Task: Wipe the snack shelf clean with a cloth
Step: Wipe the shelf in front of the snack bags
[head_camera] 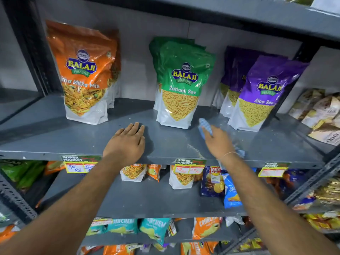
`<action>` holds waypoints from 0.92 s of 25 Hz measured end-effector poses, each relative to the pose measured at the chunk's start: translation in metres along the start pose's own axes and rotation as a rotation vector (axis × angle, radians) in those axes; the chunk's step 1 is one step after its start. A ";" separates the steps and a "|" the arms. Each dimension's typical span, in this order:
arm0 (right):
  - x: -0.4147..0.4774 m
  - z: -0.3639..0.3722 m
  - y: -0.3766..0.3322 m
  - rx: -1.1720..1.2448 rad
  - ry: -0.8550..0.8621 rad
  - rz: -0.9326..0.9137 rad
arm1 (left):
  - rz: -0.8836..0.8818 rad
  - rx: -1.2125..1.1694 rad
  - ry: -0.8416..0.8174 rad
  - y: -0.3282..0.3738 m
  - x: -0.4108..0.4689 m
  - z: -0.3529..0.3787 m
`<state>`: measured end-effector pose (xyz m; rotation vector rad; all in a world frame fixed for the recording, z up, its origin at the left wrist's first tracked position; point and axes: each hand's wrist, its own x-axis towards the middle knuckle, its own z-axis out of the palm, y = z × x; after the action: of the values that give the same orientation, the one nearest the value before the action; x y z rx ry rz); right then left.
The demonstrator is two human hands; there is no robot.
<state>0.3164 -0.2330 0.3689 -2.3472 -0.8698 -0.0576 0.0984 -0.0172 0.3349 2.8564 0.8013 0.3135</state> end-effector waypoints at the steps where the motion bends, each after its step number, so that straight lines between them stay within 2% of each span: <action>1: 0.006 -0.005 0.006 -0.056 0.014 0.052 | 0.004 0.003 0.006 -0.001 0.001 0.001; 4: -0.005 0.005 -0.012 -0.163 -0.063 0.053 | 0.001 -0.015 0.010 -0.003 0.003 0.002; 8: -0.040 0.032 -0.049 -0.135 -0.179 -0.212 | 0.022 -0.136 -0.020 -0.003 0.007 -0.004; 10: -0.044 0.036 -0.055 -0.068 -0.148 -0.190 | 0.043 -0.203 -0.073 -0.015 0.002 -0.011; 13: -0.035 0.029 -0.046 0.002 0.031 -0.058 | 0.081 -0.070 -0.030 -0.022 -0.009 -0.009; 15: -0.036 0.037 -0.050 -0.094 -0.020 -0.064 | 0.079 -0.008 0.030 -0.024 -0.015 -0.004; 18: -0.036 0.051 -0.077 -0.081 -0.091 -0.092 | 0.069 -0.009 0.027 -0.022 -0.013 -0.002; 23: -0.052 0.058 -0.099 -0.054 -0.222 -0.291 | 0.078 0.004 0.022 -0.023 -0.016 -0.003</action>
<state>0.2069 -0.1717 0.3636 -2.2889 -1.3295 0.0617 0.0732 -0.0058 0.3307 2.8981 0.6958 0.3537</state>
